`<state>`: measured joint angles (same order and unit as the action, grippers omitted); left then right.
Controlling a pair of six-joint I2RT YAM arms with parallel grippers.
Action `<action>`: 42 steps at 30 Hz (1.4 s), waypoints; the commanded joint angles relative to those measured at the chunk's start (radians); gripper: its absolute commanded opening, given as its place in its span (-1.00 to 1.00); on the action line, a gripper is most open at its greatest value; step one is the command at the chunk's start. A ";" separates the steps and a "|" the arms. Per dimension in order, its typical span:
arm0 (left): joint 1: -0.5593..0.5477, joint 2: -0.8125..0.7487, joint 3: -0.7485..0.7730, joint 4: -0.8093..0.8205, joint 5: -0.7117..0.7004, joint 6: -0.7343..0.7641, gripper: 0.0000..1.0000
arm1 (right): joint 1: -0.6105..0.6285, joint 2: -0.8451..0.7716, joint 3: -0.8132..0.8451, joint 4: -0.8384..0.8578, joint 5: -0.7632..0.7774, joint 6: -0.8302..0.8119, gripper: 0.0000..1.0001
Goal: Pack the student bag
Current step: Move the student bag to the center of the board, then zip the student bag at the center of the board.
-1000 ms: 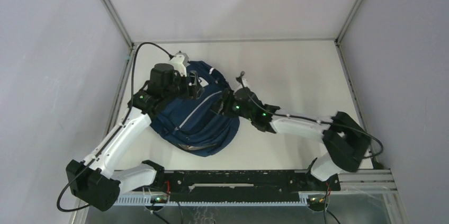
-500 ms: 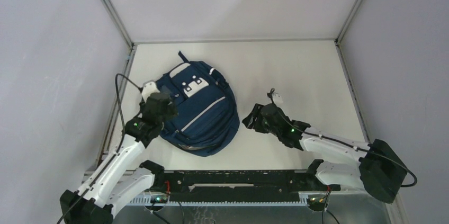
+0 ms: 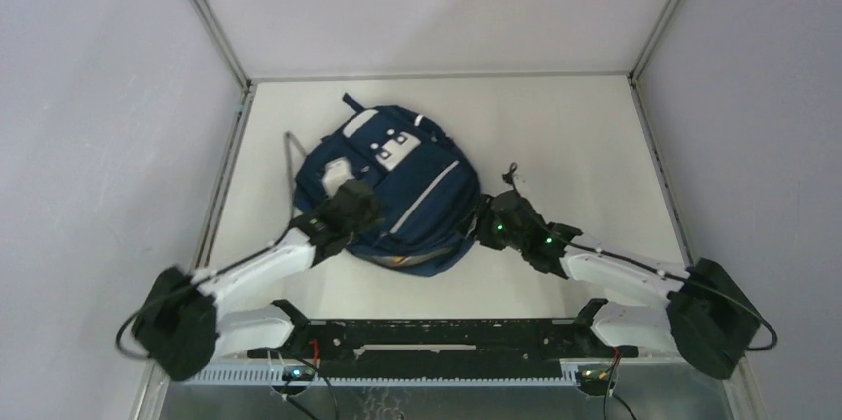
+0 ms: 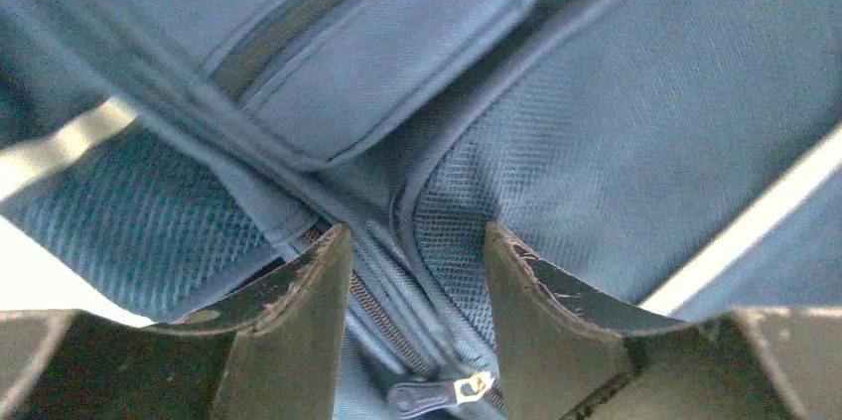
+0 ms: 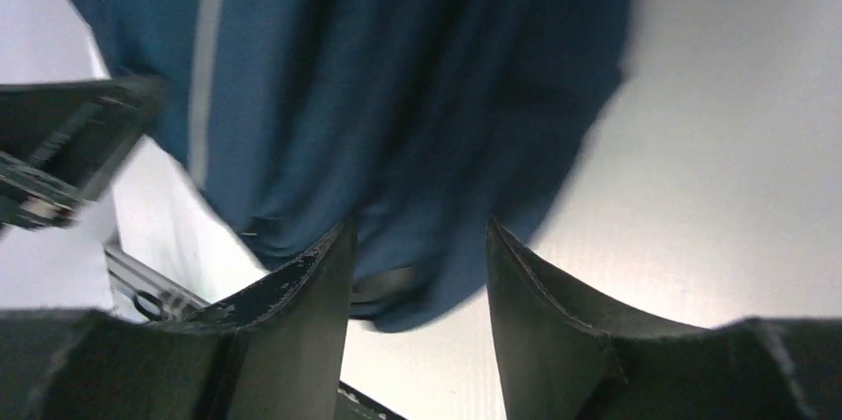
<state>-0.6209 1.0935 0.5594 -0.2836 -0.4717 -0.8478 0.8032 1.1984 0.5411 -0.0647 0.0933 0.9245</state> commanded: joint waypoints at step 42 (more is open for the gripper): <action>-0.123 0.257 0.288 0.131 0.613 0.153 0.29 | 0.040 0.166 0.207 -0.053 0.293 -0.017 -0.18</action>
<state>-0.7494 1.3216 0.8768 -0.2451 0.0856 -0.6254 0.8562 1.3407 0.7158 -0.2100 0.3935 0.9302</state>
